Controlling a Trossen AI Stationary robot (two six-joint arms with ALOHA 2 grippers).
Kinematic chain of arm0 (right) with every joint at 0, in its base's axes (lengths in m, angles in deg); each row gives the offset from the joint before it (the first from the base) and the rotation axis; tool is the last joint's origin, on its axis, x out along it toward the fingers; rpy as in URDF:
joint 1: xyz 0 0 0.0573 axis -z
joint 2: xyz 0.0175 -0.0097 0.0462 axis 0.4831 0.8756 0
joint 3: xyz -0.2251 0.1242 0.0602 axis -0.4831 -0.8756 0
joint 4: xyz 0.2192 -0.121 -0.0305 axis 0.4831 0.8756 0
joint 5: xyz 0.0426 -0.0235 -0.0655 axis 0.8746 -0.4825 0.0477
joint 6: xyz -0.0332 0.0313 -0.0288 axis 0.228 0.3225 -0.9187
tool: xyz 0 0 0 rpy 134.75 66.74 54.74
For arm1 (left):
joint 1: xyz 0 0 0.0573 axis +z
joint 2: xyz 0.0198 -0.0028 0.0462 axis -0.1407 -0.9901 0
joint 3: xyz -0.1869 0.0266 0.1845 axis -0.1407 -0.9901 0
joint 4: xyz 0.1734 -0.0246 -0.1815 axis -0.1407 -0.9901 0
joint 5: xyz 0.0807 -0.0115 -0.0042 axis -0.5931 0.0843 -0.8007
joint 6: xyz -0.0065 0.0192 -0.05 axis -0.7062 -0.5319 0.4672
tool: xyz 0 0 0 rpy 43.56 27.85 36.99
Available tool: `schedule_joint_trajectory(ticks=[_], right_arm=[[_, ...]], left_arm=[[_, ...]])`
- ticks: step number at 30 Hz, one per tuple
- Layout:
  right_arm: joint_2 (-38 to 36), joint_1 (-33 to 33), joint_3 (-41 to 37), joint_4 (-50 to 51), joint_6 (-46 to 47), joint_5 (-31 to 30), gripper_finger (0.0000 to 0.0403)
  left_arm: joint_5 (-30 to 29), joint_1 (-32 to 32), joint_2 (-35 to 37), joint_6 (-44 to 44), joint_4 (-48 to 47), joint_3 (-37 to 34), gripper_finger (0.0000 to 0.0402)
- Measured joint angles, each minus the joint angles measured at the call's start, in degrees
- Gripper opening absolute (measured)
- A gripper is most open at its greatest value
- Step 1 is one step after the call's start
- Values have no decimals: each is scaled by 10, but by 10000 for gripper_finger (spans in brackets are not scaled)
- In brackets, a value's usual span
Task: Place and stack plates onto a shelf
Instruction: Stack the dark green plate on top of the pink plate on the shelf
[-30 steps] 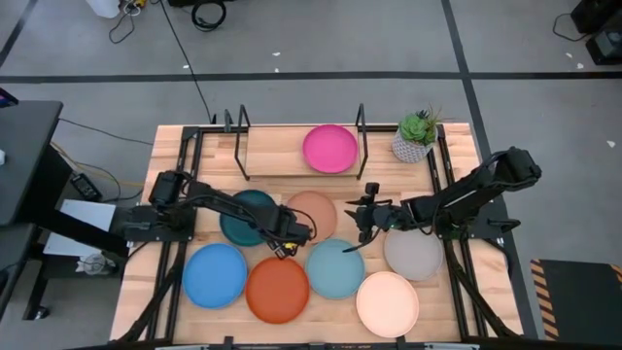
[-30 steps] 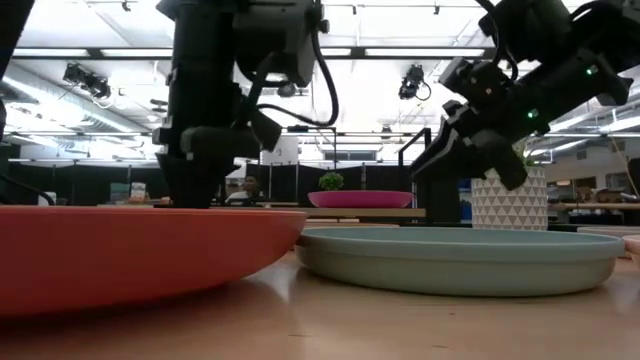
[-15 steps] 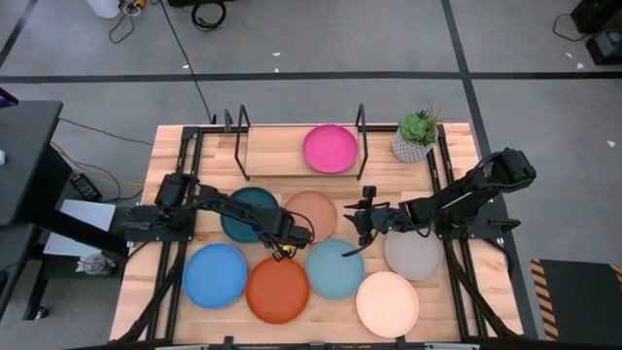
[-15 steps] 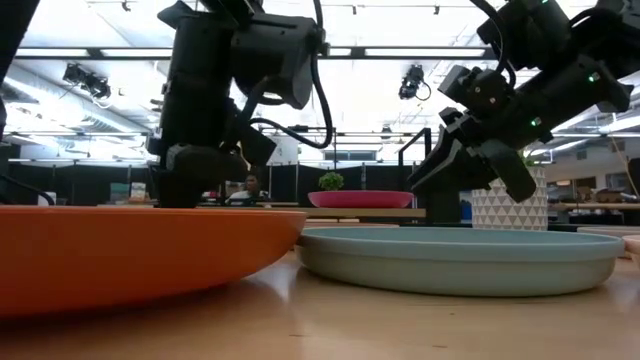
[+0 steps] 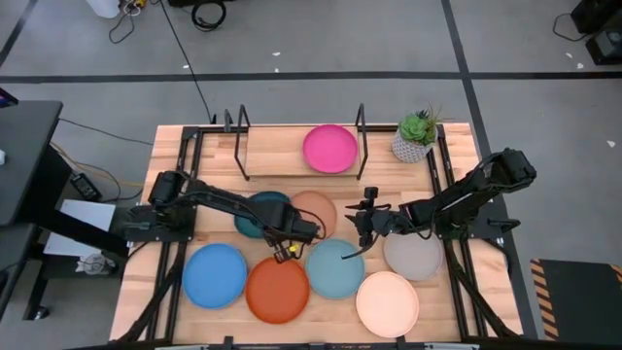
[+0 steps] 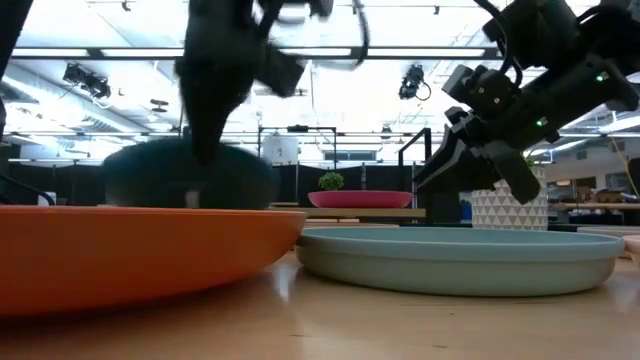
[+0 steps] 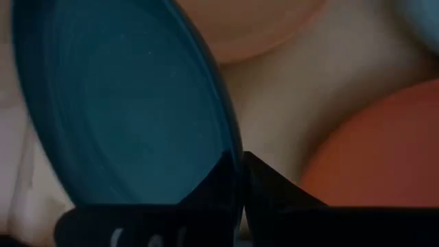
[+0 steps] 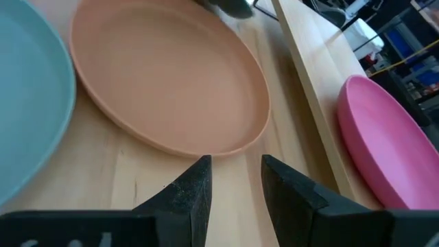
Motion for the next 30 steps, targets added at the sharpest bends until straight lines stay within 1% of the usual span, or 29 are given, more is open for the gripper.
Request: schedule_joint_trajectory(ticks=[5,8,11,19,23,29,30], right_arm=[[-3,-26,0,10,16,-34,132],[-4,-40,0,18,33,-53,132],[-5,-57,0,24,52,-72,132],[-5,-99,0,40,95,-70,132],[-5,-116,0,51,119,-85,132],[-5,-140,0,61,137,-115,132],[-5,-143,0,66,141,-122,132]], left_arm=[[9,1,4,-91,-34,62,16],[-1,1,4,-151,-56,92,16],[-47,0,4,-219,-59,105,16],[-179,14,4,-473,-35,107,23],[-187,54,4,-570,14,107,18],[-179,140,-1,-672,95,106,19],[-170,154,-1,-690,116,106,20]])
